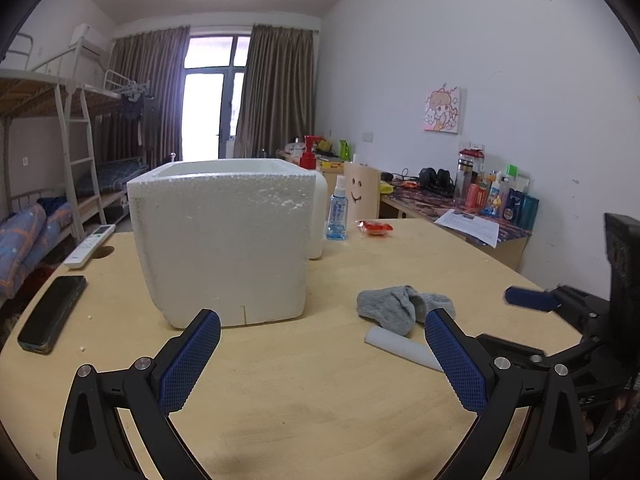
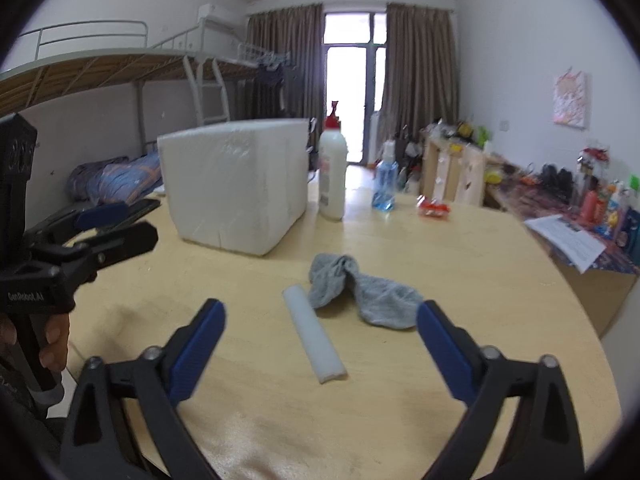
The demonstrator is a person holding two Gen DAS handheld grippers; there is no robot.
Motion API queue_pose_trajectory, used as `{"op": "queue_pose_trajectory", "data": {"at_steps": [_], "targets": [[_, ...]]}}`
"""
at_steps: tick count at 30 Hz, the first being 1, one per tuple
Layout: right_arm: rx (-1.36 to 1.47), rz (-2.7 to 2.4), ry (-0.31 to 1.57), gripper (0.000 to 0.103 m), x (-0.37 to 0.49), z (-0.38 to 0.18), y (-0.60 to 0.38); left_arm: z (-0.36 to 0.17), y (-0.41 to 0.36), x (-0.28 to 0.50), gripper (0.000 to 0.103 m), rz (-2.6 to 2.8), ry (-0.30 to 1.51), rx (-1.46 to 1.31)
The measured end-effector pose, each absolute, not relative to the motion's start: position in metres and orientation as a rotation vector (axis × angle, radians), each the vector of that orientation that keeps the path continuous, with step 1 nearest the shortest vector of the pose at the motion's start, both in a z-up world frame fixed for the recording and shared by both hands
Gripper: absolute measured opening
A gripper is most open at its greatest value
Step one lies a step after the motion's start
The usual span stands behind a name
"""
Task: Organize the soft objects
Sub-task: 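Move the right tool toward the white foam tube while the left tool approaches the grey sock, then close the right gripper on the white foam tube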
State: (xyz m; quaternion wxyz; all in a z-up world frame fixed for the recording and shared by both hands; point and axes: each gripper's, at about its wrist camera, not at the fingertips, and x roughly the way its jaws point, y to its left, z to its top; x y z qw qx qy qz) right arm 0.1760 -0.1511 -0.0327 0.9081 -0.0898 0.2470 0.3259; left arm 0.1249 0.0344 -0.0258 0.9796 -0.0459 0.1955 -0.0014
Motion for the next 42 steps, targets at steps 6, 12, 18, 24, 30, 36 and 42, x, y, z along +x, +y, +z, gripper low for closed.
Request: {"op": "queue_pose_trajectory", "data": {"at_steps": [6, 12, 18, 24, 30, 36, 42], "targets": [[-0.186, 0.702, 0.602, 0.089, 0.192, -0.041, -0.146, -0.027, 0.040, 0.143, 0.102, -0.021, 0.429, -0.127], [-0.226, 0.731, 0.685, 0.075, 0.199, -0.052, -0.134, -0.029, 0.038, 0.158, 0.102, -0.028, 0.468, -0.128], [-0.249, 0.761, 0.741, 0.059, 0.203, -0.059, -0.129, -0.033, 0.040, 0.176, 0.102, -0.053, 0.518, -0.154], [-0.280, 0.770, 0.781, 0.056, 0.208, -0.066, -0.121, -0.032, 0.039, 0.186, 0.102, -0.091, 0.528, -0.164], [-0.305, 0.761, 0.819, 0.049, 0.213, -0.073, -0.118, -0.035, 0.044, 0.197, 0.102, -0.091, 0.556, -0.180], [-0.308, 0.748, 0.833, 0.049, 0.218, -0.077, -0.119, -0.035, 0.045, 0.205, 0.102, -0.084, 0.569, -0.181], [-0.306, 0.744, 0.841, 0.048, 0.225, -0.080, -0.119, -0.039, 0.045, 0.211, 0.102, -0.081, 0.588, -0.186]]}}
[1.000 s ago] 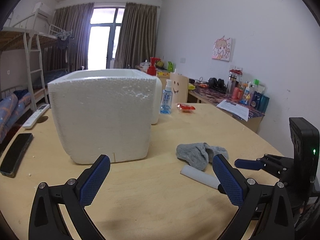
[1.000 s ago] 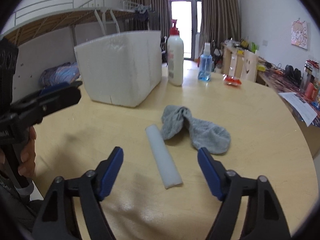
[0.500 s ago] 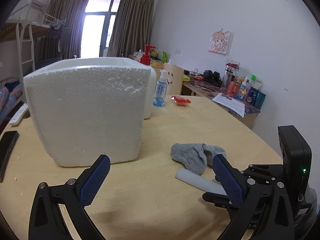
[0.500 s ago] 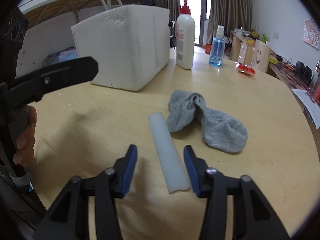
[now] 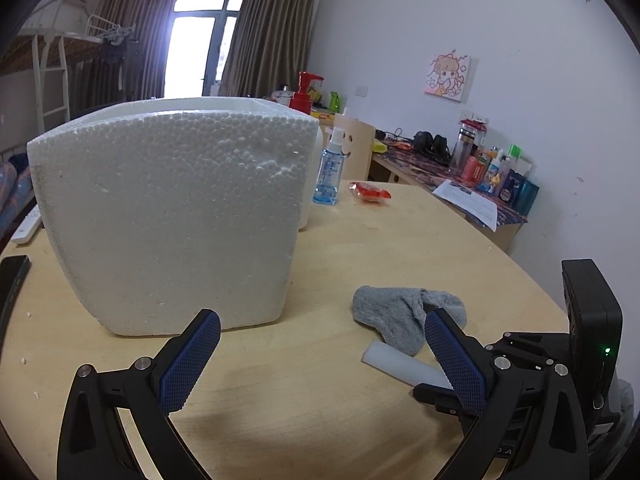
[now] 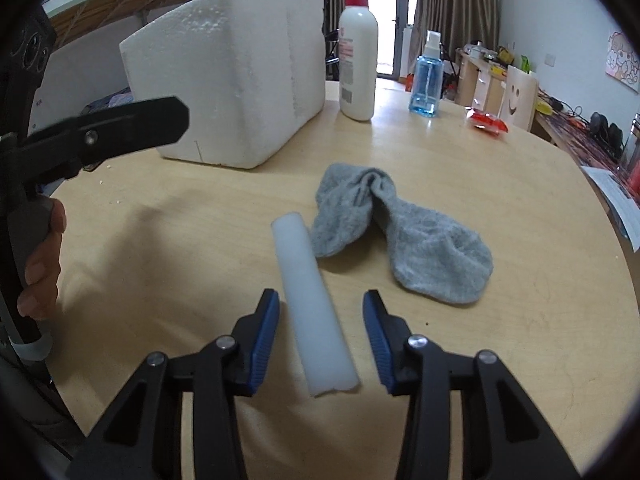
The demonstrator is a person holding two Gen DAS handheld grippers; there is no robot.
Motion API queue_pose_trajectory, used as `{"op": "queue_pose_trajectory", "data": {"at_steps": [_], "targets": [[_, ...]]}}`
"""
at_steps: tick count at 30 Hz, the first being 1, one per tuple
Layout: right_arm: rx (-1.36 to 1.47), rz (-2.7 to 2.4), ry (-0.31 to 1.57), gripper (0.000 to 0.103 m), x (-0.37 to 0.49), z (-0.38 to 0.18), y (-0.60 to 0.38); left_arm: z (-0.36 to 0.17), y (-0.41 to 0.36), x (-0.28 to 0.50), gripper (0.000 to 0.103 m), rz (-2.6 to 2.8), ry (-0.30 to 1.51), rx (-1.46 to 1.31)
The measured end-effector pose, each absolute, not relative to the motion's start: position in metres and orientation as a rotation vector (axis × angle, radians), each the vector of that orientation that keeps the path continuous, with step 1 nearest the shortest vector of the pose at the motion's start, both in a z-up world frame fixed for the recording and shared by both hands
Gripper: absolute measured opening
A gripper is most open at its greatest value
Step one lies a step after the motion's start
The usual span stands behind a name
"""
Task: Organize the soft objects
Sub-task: 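Close the right gripper on the white foam tube, then lift the foam tube with the right tool while the left gripper closes on the grey sock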
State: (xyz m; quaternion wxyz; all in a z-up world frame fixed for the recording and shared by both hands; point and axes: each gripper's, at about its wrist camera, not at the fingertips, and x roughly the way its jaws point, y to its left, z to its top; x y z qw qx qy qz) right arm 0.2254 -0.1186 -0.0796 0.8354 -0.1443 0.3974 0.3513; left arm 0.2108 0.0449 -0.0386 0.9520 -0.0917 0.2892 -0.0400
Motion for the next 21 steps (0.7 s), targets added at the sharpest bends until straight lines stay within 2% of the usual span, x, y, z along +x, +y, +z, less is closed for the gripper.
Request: {"op": "queue_pose_trajectory", "data": {"at_steps": [5, 8, 11, 18, 21], "targets": [[-0.334, 0.732, 0.829, 0.048, 0.224, -0.080, -0.115, -0.041, 0.047, 0.212, 0.102, -0.075, 0.599, -0.194], [-0.341, 0.752, 0.824, 0.034, 0.220, -0.079, -0.114, -0.041, 0.047, 0.213, 0.102, -0.074, 0.602, -0.197], [-0.354, 0.752, 0.817, 0.028, 0.217, -0.079, -0.114, -0.040, 0.047, 0.212, 0.102, -0.073, 0.603, -0.195], [-0.371, 0.755, 0.799, 0.017, 0.213, -0.078, -0.114, -0.038, 0.046, 0.210, 0.102, -0.068, 0.610, -0.194], [-0.327, 0.789, 0.815, 0.016, 0.216, -0.072, -0.120, -0.035, 0.044, 0.209, 0.102, -0.063, 0.607, -0.191]]}}
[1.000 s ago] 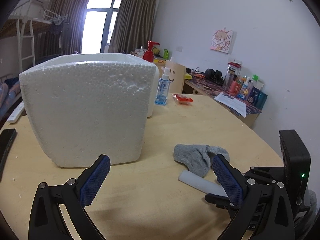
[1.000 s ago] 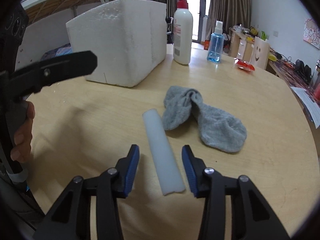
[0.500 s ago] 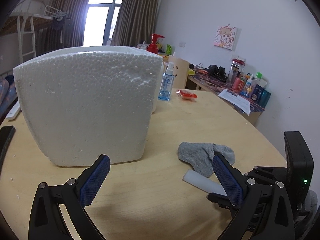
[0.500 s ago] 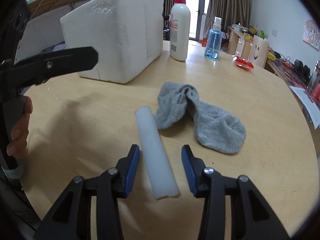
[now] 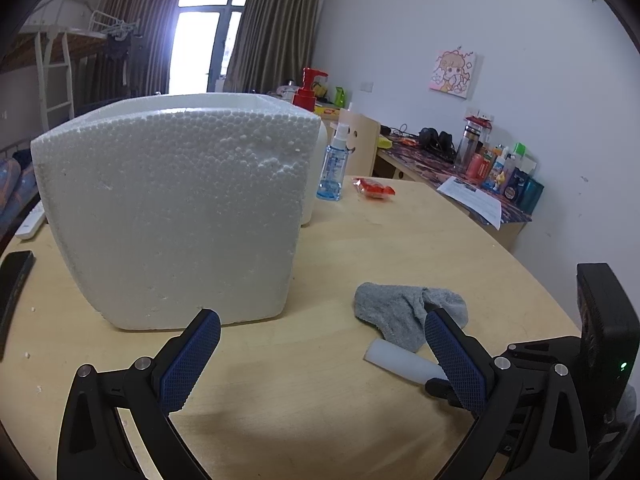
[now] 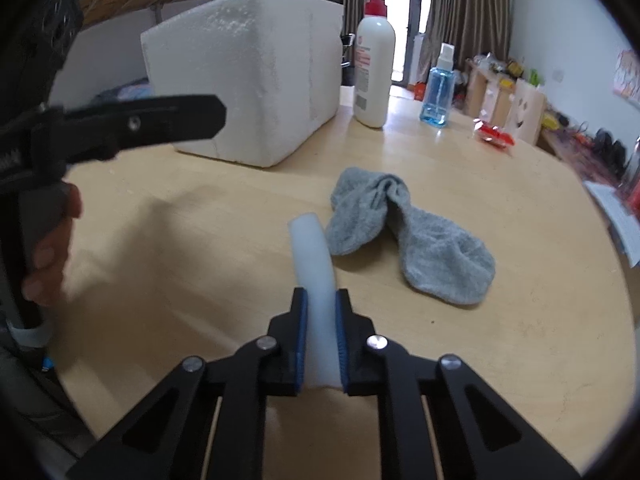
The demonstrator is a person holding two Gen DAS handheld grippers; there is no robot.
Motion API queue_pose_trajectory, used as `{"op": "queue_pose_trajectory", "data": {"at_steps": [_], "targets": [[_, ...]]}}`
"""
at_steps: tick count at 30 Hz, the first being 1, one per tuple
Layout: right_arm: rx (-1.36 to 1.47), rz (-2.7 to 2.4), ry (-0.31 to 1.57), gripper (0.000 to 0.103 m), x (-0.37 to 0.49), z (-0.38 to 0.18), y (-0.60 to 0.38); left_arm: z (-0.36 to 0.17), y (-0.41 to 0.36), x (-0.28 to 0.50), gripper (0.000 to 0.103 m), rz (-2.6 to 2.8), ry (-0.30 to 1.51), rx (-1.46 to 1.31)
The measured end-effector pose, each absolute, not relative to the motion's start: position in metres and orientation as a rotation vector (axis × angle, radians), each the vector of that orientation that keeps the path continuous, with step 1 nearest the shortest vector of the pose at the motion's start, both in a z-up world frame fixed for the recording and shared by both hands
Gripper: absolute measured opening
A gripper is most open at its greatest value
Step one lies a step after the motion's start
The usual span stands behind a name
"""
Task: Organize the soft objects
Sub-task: 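Lift the foam tube with the right tool while the left gripper closes on the grey sock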
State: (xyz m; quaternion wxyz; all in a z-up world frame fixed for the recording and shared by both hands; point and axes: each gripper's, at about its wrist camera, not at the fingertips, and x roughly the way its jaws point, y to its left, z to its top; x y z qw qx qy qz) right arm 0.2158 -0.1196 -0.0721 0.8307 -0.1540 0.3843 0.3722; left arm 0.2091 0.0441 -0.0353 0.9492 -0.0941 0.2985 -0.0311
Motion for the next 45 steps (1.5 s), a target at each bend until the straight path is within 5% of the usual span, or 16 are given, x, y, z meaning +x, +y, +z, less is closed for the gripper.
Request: {"op": "queue_pose_trajectory", "data": {"at_steps": [45], "targets": [[-0.026, 0.550, 0.648, 0.016, 0.207, -0.035, -0.246, -0.051, -0.052, 0.268, 0.102, -0.099, 0.728, -0.041]]}}
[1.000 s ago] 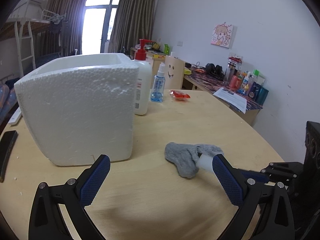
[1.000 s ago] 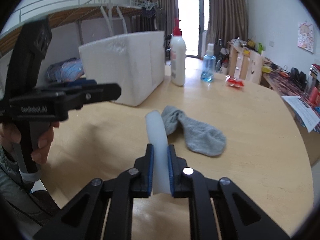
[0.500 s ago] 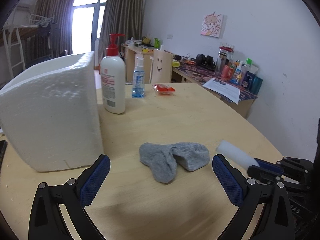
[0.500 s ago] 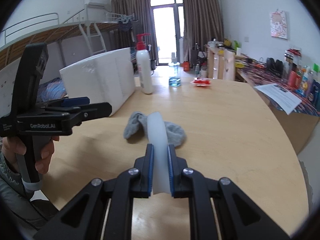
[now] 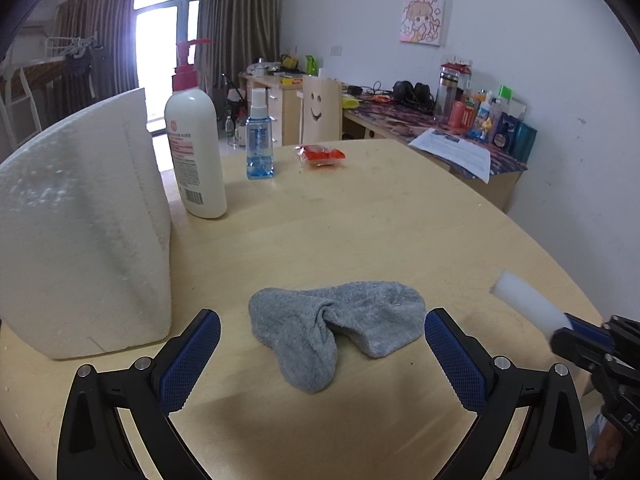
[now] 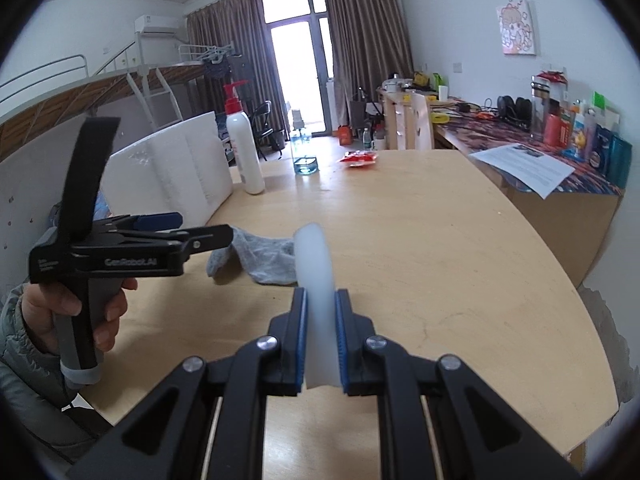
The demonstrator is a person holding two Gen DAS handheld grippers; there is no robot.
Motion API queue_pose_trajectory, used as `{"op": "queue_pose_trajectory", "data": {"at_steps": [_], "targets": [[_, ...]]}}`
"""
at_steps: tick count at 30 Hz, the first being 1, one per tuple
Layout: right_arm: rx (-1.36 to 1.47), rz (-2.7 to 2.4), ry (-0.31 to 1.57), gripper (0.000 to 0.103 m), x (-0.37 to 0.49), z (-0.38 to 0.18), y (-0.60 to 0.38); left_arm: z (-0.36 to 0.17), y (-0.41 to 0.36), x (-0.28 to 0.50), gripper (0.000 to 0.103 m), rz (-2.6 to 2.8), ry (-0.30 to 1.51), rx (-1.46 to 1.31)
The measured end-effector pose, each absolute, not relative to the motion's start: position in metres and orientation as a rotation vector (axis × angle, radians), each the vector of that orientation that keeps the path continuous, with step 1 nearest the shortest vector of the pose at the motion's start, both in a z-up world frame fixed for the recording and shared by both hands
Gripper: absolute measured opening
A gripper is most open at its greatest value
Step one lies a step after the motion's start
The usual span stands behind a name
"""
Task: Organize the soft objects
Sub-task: 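Lift the foam tube with the right tool while the left gripper closes on the grey sock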
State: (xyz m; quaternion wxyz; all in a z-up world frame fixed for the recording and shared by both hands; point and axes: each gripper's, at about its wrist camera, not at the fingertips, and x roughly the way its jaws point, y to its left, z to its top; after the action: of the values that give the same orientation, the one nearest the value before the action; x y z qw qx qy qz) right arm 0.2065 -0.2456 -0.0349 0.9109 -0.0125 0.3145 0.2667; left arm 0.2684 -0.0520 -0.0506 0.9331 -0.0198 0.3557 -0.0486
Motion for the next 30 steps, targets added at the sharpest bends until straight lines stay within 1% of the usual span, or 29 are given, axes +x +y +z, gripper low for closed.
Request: {"op": "queue_pose_trajectory", "data": {"at_steps": [4, 16, 25, 27, 28, 30], "targets": [[-0.004, 0.536, 0.645, 0.016, 0.206, -0.036, -0.254, -0.057, -0.060, 0.280, 0.102, -0.090, 0.744, -0.030], [0.057, 0.522, 0.671, 0.016, 0.205, -0.042, -0.264, -0.078, -0.069, 0.300, 0.085, -0.093, 0.834, -0.017], [0.050, 0.532, 0.661, 0.016, 0.201, -0.038, -0.263, -0.086, -0.072, 0.304, 0.067, -0.068, 0.863, 0.019], [0.053, 0.530, 0.660, 0.016, 0.200, -0.037, -0.263, -0.086, -0.072, 0.304, 0.061, -0.068, 0.857, 0.025], [0.054, 0.530, 0.659, 0.016, 0.200, -0.037, -0.264, -0.086, -0.072, 0.304, 0.059, -0.070, 0.859, 0.025], [0.054, 0.528, 0.658, 0.016, 0.199, -0.037, -0.265, -0.086, -0.072, 0.304, 0.049, -0.080, 0.860, 0.024]]}}
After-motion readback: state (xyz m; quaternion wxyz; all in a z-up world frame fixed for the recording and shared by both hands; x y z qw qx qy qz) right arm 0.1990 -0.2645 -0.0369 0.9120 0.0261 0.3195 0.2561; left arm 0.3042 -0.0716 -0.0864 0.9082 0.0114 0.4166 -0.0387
